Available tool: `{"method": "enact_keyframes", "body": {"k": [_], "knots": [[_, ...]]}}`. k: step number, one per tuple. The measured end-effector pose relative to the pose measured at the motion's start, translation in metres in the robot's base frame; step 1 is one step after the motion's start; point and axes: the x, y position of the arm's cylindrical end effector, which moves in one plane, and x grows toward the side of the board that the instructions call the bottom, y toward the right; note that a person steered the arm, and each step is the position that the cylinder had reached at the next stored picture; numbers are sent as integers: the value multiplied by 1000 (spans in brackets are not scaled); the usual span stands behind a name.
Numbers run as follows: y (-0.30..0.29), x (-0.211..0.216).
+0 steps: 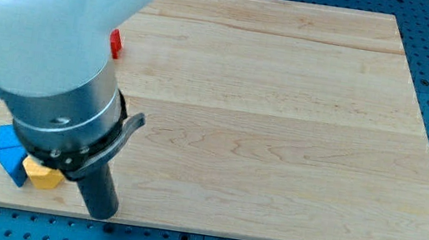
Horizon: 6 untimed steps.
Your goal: Place the arm in between the blue triangle and yellow hexagon
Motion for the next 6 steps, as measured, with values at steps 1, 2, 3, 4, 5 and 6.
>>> {"method": "enact_keyframes", "body": {"k": [1, 2, 3, 4, 5, 6], "knots": [[-21, 1], [-64, 1], [-91, 1], [-89, 1], [-97, 1], [-97, -27]]}}
